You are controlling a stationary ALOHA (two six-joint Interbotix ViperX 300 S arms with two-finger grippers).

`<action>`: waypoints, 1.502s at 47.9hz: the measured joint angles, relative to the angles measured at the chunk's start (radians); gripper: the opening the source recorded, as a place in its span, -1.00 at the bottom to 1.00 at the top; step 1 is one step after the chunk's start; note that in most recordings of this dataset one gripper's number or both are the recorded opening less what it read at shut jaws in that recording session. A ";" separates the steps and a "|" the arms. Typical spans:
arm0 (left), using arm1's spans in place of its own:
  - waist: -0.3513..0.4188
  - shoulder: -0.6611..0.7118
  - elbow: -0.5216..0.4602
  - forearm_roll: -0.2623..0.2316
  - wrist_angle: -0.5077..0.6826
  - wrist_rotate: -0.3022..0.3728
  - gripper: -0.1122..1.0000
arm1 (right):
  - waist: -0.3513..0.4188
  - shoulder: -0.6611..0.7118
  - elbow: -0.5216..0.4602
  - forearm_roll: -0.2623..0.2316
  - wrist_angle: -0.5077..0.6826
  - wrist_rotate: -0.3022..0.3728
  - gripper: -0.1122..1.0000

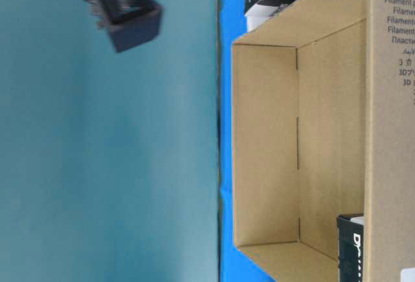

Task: Pick the box from inside the cardboard box.

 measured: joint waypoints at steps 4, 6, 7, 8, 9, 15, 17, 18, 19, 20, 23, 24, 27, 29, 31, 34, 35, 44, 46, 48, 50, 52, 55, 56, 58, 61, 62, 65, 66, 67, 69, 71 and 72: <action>0.000 0.000 0.000 0.002 0.000 -0.003 -0.92 | 0.000 0.009 0.006 -0.005 -0.005 0.000 0.31; 0.000 0.000 0.000 0.000 0.000 -0.003 -0.92 | 0.000 0.011 0.006 -0.008 -0.008 0.000 0.31; 0.000 0.000 -0.002 0.000 0.000 -0.003 -0.92 | 0.000 0.012 0.008 -0.011 -0.011 0.000 0.31; 0.002 0.000 -0.002 0.000 -0.002 -0.003 -0.92 | 0.000 0.012 0.008 -0.011 -0.014 0.000 0.31; 0.000 0.000 -0.003 0.000 0.000 -0.003 -0.92 | 0.000 0.012 0.009 -0.012 -0.017 0.002 0.31; 0.002 0.000 -0.006 0.000 0.000 -0.003 -0.92 | 0.000 0.012 0.011 -0.012 -0.025 0.000 0.31; 0.000 0.000 -0.006 0.000 -0.002 -0.003 -0.92 | 0.000 0.014 0.011 -0.012 -0.026 0.000 0.31; 0.000 0.000 -0.006 0.002 0.000 -0.003 -0.92 | 0.000 0.014 0.011 -0.012 -0.026 0.002 0.31; 0.000 0.000 -0.006 0.000 0.000 -0.003 -0.92 | 0.000 0.014 0.011 -0.012 -0.026 0.000 0.31; 0.002 0.000 -0.006 0.000 0.000 -0.003 -0.92 | 0.000 0.014 0.011 -0.012 -0.026 -0.002 0.31; 0.002 0.000 -0.008 0.000 0.000 -0.003 -0.92 | 0.000 0.014 0.011 -0.012 -0.026 -0.002 0.31; 0.002 0.002 -0.008 0.000 0.000 -0.003 -0.92 | 0.000 0.014 0.011 -0.012 -0.026 -0.003 0.31; 0.000 0.000 -0.006 0.002 0.000 -0.003 -0.92 | 0.000 0.014 0.011 -0.014 -0.026 -0.008 0.31; 0.000 0.000 -0.008 0.000 0.000 -0.002 -0.92 | 0.000 0.014 0.009 -0.012 -0.025 -0.009 0.31; 0.000 0.000 -0.008 0.000 0.000 -0.003 -0.92 | 0.000 0.014 0.011 -0.012 -0.025 -0.011 0.32; 0.000 0.000 -0.008 0.000 0.000 -0.003 -0.92 | -0.002 0.014 0.009 -0.008 -0.025 -0.012 0.54; 0.000 0.000 -0.008 0.000 0.000 -0.003 -0.92 | -0.002 0.014 0.011 -0.006 -0.025 -0.012 0.64; 0.000 0.000 -0.009 0.000 0.000 -0.003 -0.92 | -0.002 0.015 0.002 -0.003 -0.029 -0.011 0.98; 0.000 0.000 -0.008 0.000 0.000 -0.003 -0.92 | -0.002 0.017 -0.003 -0.003 -0.029 -0.009 0.96; 0.002 0.000 -0.009 0.000 0.000 -0.003 -0.92 | -0.003 0.015 -0.006 -0.003 -0.029 -0.009 0.95; 0.000 0.000 -0.009 0.000 0.000 -0.003 -0.92 | -0.005 0.012 -0.008 -0.003 -0.028 -0.009 0.95; 0.002 0.000 -0.009 0.000 0.000 -0.003 -0.92 | -0.005 0.006 -0.011 -0.002 -0.025 -0.006 0.96; 0.000 0.000 -0.009 0.000 0.000 -0.003 -0.92 | -0.008 -0.006 -0.012 0.003 -0.012 0.000 0.96; 0.002 0.000 -0.009 0.000 0.000 -0.003 -0.92 | -0.006 -0.012 -0.014 0.005 -0.008 0.000 0.96; 0.002 0.000 -0.009 0.000 0.000 -0.003 -0.92 | -0.008 -0.025 -0.015 0.009 0.003 0.000 0.96; 0.002 0.000 -0.009 0.000 0.000 -0.003 -0.92 | -0.009 -0.052 -0.020 0.015 0.023 0.002 0.96; 0.000 0.000 -0.009 0.000 0.000 -0.003 -0.92 | -0.009 -0.063 -0.021 0.017 0.031 0.005 0.96; 0.000 0.000 -0.009 0.000 0.000 -0.003 -0.92 | -0.014 -0.101 -0.031 0.020 0.057 0.018 0.96; 0.002 0.000 -0.009 0.000 0.000 -0.003 -0.92 | -0.015 -0.115 -0.034 0.020 0.066 0.021 0.96; 0.002 0.000 -0.009 0.000 0.000 -0.003 -0.92 | -0.020 -0.137 -0.040 0.020 0.075 0.028 0.96; 0.000 0.000 -0.009 0.000 0.000 -0.003 -0.92 | -0.029 -0.170 -0.046 0.020 0.087 0.037 0.96; 0.002 0.000 -0.009 0.000 0.000 -0.003 -0.92 | -0.041 -0.206 -0.055 0.020 0.100 0.046 0.96; 0.000 0.000 -0.009 0.000 0.000 -0.003 -0.92 | -0.048 -0.221 -0.057 0.021 0.104 0.051 0.96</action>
